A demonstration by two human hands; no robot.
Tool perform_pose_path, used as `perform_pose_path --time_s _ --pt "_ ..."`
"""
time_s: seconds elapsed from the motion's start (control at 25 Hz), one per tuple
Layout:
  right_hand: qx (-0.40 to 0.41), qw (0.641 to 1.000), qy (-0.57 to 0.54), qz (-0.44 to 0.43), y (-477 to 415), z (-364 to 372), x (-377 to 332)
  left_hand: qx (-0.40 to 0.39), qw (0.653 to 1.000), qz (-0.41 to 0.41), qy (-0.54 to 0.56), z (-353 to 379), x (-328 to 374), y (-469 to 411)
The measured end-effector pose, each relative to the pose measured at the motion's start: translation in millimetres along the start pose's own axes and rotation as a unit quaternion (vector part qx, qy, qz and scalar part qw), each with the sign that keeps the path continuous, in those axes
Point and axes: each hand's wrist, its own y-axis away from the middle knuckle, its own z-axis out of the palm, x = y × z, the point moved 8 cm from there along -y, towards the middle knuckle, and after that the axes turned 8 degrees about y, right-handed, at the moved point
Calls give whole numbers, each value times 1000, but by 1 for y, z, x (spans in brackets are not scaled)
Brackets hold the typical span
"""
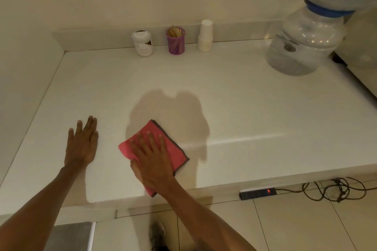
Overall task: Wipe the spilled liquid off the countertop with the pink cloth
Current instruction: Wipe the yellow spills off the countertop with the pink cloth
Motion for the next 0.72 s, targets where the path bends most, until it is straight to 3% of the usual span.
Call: perform_pose_path --time_s 0.12,0.36,0.48,0.6,0.72 --pt "-13 999 -42 28 28 -10 53 1 1000 3 -1 -3 6 3" --pt "-22 964 -8 264 78 -20 268 -14 1000 -17 14 -3 4 4" --pt "-31 945 34 323 58 -28 340 -15 1000 -17 -1 -1 0 0" --pt "-42 945 24 324 -3 -28 329 -18 1000 -11 -6 2 -3 -1" --pt "-37 979 40 194 -55 -23 250 -12 1000 -6 -15 5 -7 -3"
